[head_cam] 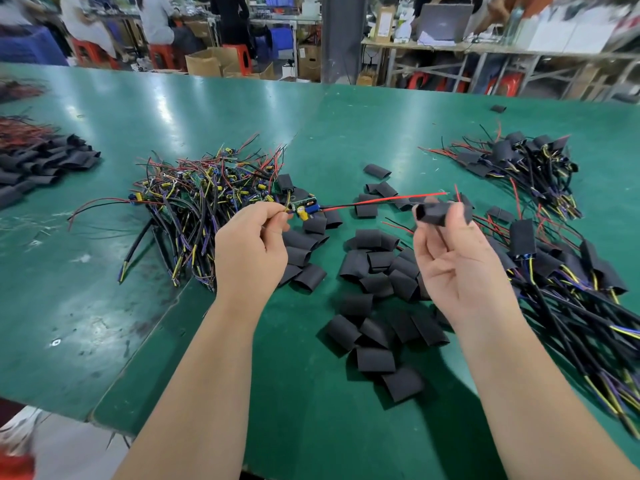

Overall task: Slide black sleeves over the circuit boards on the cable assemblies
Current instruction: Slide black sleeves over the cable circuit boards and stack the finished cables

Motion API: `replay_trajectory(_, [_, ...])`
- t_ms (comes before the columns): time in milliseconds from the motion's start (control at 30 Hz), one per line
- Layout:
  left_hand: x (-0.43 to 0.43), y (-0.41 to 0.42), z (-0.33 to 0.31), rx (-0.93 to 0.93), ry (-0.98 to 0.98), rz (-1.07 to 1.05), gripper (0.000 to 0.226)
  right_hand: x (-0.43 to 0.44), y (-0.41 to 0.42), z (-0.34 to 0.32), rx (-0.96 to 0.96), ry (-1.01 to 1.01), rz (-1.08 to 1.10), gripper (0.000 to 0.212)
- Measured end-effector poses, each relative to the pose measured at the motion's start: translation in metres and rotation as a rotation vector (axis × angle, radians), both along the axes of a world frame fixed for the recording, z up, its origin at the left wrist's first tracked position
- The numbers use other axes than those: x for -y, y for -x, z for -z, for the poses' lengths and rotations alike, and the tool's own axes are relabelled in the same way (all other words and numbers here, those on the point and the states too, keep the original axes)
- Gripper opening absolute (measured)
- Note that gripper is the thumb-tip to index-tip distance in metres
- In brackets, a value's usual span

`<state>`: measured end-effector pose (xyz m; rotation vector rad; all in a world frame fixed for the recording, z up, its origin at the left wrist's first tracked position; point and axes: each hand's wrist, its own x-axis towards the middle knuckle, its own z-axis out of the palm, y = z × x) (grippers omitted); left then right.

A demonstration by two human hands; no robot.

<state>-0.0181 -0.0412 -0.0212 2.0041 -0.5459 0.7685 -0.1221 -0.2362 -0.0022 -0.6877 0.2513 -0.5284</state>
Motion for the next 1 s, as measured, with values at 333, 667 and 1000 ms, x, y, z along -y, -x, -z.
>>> replay_trajectory(333, [0.003, -0.001, 0.005, -0.032, 0.014, 0.041, 0.017, -0.007, 0.000, -0.008, 0.108, -0.235, 0.001, 0.044])
replay_trajectory(667, [0.005, 0.003, 0.005, -0.062, -0.062, 0.066, 0.016, 0.005, 0.004, -0.008, 0.184, -0.082, -0.057, 0.032])
replay_trajectory(1000, [0.021, 0.017, 0.005, -0.089, -0.095, 0.265, 0.017, -0.017, -0.001, -0.001, 0.098, 0.391, -0.082, 0.037])
